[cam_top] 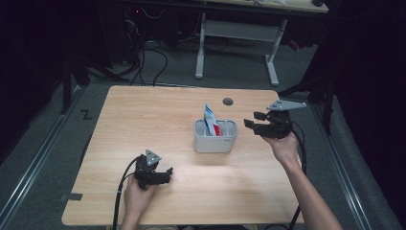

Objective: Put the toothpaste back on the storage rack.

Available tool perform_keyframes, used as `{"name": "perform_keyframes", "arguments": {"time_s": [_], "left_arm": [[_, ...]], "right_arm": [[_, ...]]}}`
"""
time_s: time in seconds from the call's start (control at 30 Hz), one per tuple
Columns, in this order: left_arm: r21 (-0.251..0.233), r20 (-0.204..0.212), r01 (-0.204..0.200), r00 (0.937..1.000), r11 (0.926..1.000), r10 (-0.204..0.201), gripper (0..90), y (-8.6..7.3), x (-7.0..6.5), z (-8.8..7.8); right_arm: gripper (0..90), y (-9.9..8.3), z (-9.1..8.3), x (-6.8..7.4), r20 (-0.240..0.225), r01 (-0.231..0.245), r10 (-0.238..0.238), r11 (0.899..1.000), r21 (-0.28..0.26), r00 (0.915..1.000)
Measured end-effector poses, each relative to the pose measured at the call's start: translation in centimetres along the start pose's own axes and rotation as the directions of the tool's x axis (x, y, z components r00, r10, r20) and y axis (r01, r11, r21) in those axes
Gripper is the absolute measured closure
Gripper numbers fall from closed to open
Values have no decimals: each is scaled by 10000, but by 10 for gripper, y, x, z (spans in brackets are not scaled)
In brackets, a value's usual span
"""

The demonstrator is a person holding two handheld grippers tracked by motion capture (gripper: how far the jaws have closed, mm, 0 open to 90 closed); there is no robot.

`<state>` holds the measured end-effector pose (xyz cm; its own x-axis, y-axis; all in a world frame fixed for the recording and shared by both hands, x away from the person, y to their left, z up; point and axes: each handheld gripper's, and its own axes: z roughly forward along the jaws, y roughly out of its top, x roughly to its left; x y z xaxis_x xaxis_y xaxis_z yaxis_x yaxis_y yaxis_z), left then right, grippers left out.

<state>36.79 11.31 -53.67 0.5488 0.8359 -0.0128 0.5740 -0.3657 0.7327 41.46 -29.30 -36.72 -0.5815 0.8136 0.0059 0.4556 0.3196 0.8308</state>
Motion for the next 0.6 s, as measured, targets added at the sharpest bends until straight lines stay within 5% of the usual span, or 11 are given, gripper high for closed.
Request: {"name": "perform_keyframes", "arguments": {"time_s": [0.6], "left_arm": [[-3, 0, 3, 10000, 10000, -3, 170, 0, 0, 0]], "right_arm": [[456, -7, -23, -8, 135, -71, 73, 9998, -178, 9999]]}}
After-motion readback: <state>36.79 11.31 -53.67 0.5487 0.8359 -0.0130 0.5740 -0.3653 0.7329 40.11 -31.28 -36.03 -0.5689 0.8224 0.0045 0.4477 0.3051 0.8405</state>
